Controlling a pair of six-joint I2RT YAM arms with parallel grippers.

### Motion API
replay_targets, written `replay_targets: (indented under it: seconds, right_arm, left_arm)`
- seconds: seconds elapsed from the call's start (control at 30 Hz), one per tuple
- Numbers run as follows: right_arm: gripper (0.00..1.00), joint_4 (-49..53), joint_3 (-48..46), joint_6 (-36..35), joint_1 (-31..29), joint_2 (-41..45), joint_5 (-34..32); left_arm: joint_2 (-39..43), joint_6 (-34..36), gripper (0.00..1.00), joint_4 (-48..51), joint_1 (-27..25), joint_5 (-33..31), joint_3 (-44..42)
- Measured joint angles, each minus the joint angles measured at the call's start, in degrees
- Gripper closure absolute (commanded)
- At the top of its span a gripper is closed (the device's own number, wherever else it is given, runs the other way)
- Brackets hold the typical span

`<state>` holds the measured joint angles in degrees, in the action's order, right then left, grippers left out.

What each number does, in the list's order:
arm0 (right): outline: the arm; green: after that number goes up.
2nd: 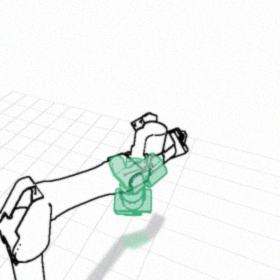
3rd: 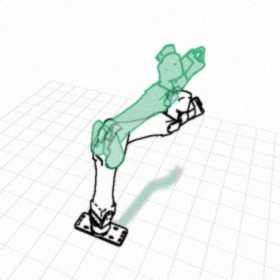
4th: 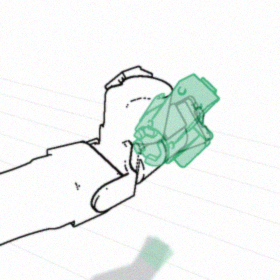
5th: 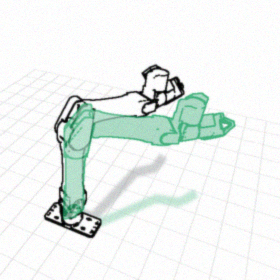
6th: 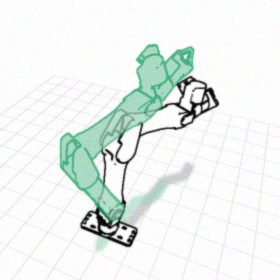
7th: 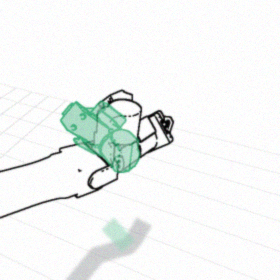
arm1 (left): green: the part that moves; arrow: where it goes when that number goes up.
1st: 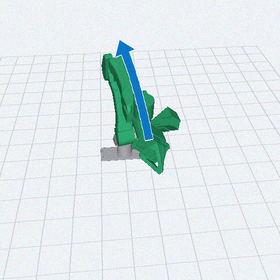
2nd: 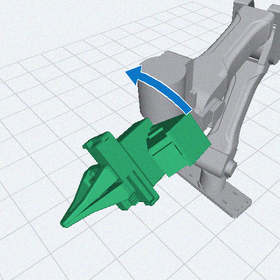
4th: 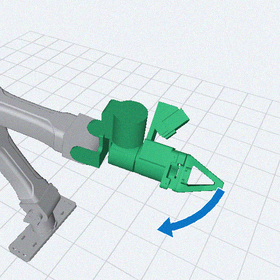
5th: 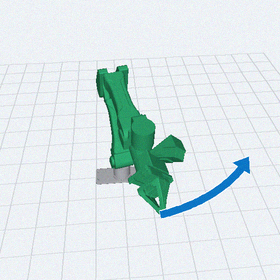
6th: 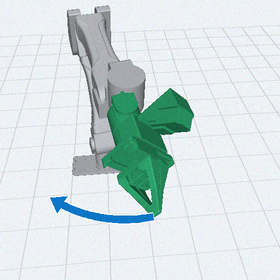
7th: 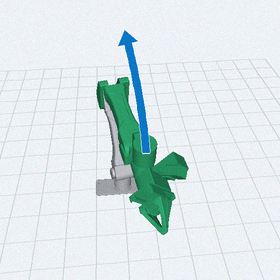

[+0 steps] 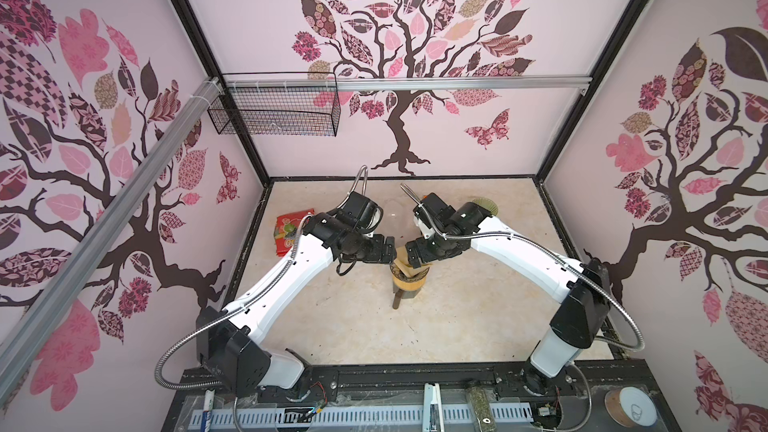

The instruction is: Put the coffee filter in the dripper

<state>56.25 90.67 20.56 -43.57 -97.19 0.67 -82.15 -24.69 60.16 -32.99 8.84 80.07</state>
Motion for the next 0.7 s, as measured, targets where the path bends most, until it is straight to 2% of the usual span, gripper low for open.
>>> replay_targets:
  seconds: [0.7]
  right_arm:
    - [0.00, -1.8, -3.0, 0.8, -0.8, 0.8, 0.0]
  left_arm:
    - [-6.3, -0.2, 0.03, 0.2, -0.7, 0.0, 2.4]
